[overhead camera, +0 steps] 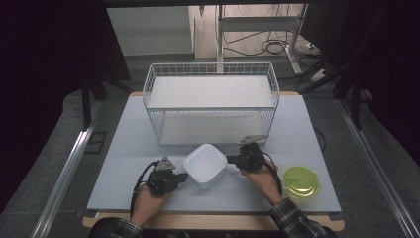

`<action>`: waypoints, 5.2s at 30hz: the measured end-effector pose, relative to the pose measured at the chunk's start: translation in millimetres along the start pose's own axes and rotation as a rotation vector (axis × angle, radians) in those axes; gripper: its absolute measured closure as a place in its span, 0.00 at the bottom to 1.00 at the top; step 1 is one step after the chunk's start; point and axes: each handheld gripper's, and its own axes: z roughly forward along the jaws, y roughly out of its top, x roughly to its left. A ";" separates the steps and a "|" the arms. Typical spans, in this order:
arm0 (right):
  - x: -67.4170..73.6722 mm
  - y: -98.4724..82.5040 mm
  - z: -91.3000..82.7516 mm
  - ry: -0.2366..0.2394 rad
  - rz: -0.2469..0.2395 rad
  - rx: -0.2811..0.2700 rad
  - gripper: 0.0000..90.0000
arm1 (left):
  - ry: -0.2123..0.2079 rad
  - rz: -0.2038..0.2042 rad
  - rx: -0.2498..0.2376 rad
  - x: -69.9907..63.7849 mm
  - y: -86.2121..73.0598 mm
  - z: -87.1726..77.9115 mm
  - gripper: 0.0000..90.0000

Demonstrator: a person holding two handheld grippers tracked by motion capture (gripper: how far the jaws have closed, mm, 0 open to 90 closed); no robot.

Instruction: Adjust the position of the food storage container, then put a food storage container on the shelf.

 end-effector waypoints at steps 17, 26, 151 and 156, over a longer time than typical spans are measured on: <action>30.9 -24.3 -19.0 0.015 -0.027 0.043 1.00 | 0.003 -0.006 0.002 6.9 9.7 10.0 1.00; 30.8 -33.6 -29.8 -0.014 -0.026 0.040 1.00 | -0.016 0.017 0.015 -2.2 14.7 17.2 1.00; 42.5 -24.4 -56.7 0.029 0.240 -0.069 0.88 | -0.118 -0.202 -0.092 -26.1 22.9 -17.9 0.85; 42.2 -25.1 -54.7 0.011 0.224 -0.094 0.88 | -0.105 -0.205 -0.108 -25.0 23.2 -15.4 0.86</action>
